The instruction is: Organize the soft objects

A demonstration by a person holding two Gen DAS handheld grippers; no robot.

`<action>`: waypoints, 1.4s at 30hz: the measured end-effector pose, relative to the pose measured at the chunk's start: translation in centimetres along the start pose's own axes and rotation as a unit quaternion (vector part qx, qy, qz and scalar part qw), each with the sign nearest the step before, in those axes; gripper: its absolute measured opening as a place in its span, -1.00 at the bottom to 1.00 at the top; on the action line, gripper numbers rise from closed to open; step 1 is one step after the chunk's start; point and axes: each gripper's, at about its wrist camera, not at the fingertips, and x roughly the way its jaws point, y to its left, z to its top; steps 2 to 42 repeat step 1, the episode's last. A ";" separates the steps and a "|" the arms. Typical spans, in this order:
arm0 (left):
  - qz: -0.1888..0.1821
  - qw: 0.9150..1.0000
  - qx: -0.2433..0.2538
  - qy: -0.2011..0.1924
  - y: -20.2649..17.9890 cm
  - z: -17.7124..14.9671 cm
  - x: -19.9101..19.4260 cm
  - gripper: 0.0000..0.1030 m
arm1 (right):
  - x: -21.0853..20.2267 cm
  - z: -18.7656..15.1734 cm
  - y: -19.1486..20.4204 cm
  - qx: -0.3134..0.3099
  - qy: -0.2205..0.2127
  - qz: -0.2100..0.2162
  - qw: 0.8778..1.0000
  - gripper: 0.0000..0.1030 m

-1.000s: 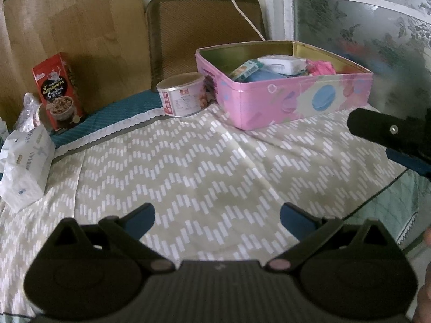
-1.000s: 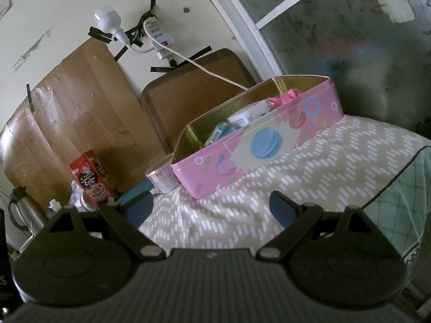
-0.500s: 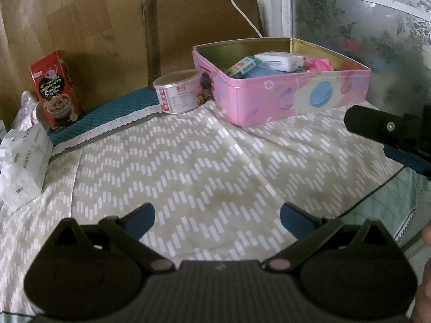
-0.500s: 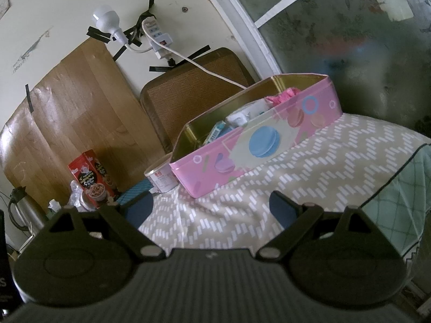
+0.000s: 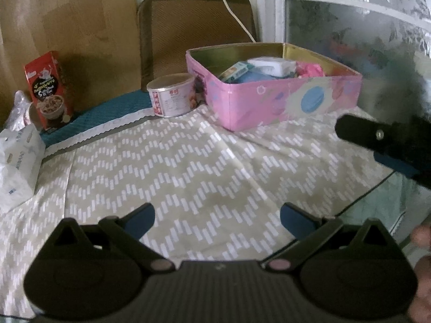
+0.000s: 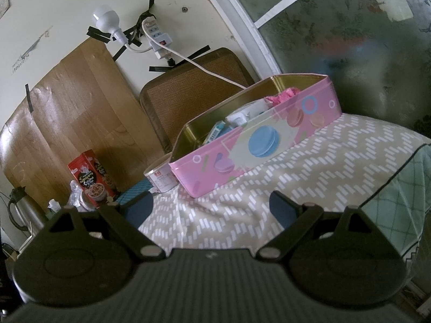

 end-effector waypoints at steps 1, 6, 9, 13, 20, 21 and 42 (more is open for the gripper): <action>0.000 1.000 -0.002 -0.004 0.2 0.1 -0.1 0.99 | 0.0 0.0 0.0 0.000 0.000 0.000 1.000 0.84; 0.000 1.000 -0.002 -0.004 0.2 0.1 -0.1 0.99 | 0.0 0.0 0.0 0.000 0.000 0.000 1.000 0.84; 0.000 1.000 -0.002 -0.004 0.2 0.1 -0.1 0.99 | 0.0 0.0 0.0 0.000 0.000 0.000 1.000 0.84; 0.000 1.000 -0.002 -0.004 0.2 0.1 -0.1 0.99 | 0.0 0.0 0.0 0.000 0.000 0.000 1.000 0.84; 0.000 1.000 -0.002 -0.004 0.2 0.1 -0.1 0.99 | 0.0 0.0 0.0 0.000 0.000 0.000 1.000 0.84; 0.000 1.000 -0.002 -0.004 0.2 0.1 -0.1 0.99 | 0.0 0.0 0.0 0.000 0.000 0.000 1.000 0.84; 0.000 1.000 -0.002 -0.004 0.2 0.1 -0.1 0.99 | 0.0 0.0 0.0 0.000 0.000 0.000 1.000 0.84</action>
